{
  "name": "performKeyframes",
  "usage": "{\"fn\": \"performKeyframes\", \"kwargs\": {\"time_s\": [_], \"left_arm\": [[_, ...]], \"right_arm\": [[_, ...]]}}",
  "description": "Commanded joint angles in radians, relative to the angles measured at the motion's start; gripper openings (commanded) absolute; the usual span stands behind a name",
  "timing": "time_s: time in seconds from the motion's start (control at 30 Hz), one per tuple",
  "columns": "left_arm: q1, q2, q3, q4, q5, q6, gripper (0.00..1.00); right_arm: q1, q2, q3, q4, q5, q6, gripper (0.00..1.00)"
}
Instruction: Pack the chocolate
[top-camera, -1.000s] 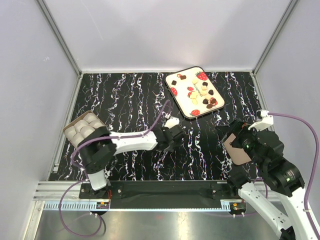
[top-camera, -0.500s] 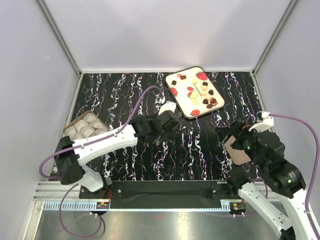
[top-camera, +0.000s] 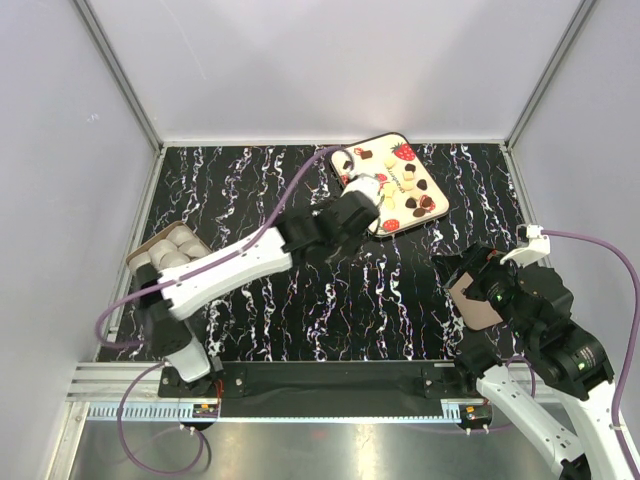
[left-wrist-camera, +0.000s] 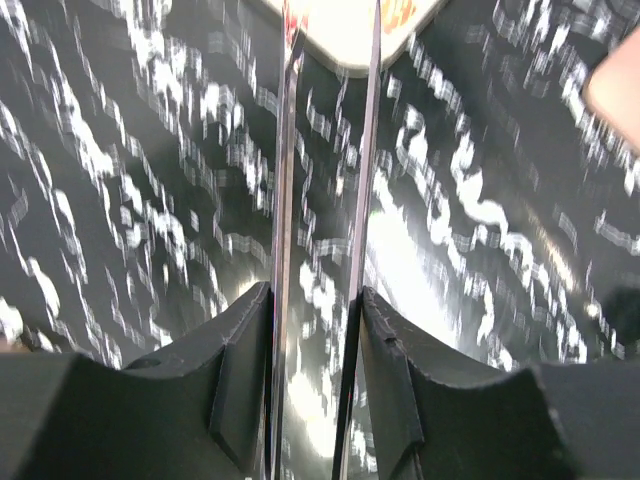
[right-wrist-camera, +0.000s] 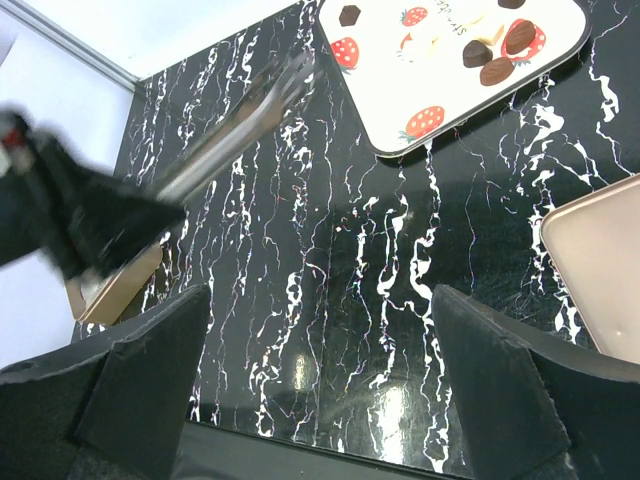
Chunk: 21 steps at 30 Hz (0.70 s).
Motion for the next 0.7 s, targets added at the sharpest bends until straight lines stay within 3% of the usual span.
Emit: {"fn": "performKeyframes", "kwargs": {"time_s": [0.0, 0.27, 0.5, 0.67], "left_arm": [[0.018, 0.142, 0.179, 0.024, -0.077, 0.120, 0.42], [0.090, 0.427, 0.441, 0.056, 0.003, 0.189, 0.41], [0.121, 0.496, 0.357, 0.247, 0.046, 0.237, 0.42], [0.144, 0.542, 0.379, 0.254, 0.067, 0.240, 0.44]], "right_arm": [[0.007, -0.004, 0.026, 0.019, 0.016, -0.015, 1.00], [0.007, 0.005, 0.033, 0.023, 0.010, -0.035, 1.00], [0.007, 0.007, 0.032, 0.019, 0.005, -0.047, 1.00], [0.007, 0.016, 0.032, 0.016, 0.008, -0.055, 1.00]]}}
